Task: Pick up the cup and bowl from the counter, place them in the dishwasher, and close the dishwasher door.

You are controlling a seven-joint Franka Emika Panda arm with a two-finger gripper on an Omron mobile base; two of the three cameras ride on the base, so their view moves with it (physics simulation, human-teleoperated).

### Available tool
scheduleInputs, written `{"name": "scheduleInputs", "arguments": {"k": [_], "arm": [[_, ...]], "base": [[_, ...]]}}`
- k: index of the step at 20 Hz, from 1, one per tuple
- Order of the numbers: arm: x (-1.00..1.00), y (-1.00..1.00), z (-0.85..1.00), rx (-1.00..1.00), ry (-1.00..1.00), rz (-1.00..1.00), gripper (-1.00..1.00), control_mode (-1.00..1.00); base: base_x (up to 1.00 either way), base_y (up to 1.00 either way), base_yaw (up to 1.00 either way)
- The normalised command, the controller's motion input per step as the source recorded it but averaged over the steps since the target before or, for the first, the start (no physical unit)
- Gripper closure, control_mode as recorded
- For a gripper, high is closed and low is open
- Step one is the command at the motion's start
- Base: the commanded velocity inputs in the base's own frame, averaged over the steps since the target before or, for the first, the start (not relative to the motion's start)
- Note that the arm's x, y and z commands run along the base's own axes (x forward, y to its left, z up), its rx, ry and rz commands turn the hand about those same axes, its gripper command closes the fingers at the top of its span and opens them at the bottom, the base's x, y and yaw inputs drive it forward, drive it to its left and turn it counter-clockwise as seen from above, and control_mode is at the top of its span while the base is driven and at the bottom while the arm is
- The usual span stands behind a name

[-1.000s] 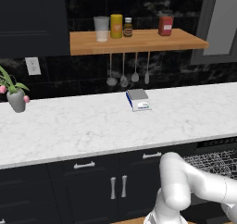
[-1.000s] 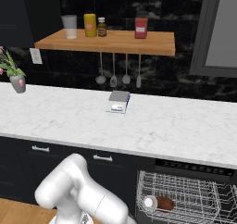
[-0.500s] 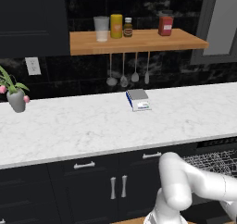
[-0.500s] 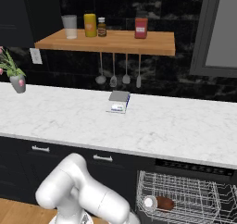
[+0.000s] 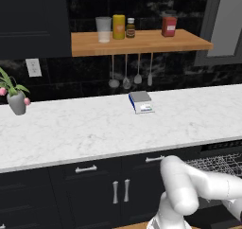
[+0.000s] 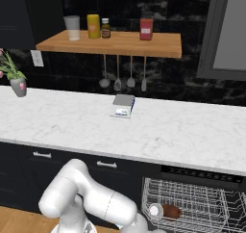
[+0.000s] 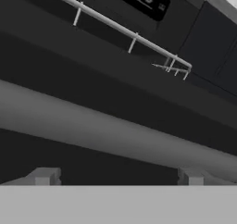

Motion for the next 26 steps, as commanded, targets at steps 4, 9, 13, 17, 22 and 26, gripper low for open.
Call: {"name": "scheduleInputs", "arguments": {"k": [4, 9, 13, 17, 22, 26], "arm": [[0.57, 0.09, -0.05, 0.06, -0.23, 0.11, -1.00, -1.00], [0.85, 0.04, 0.24, 0.12, -0.30, 0.19, -1.00, -1.00], [1.00, 0.07, 0.41, 0.10, -0.23, 0.22, -1.00, -1.00], [1.00, 0.19, 0.44, 0.08, -0.21, 0.27, -1.00, -1.00], [1.00, 0.19, 0.45, 0.09, -0.17, 0.30, -1.00, -1.00], [1.00, 0.21, 0.32, 0.13, -0.21, 0.38, -1.00, -1.00]], "base": [[0.00, 0.00, 0.00], [0.00, 0.00, 0.00], [0.00, 0.00, 0.00], [0.00, 0.00, 0.00], [0.00, 0.00, 0.00], [0.00, 0.00, 0.00]]}}
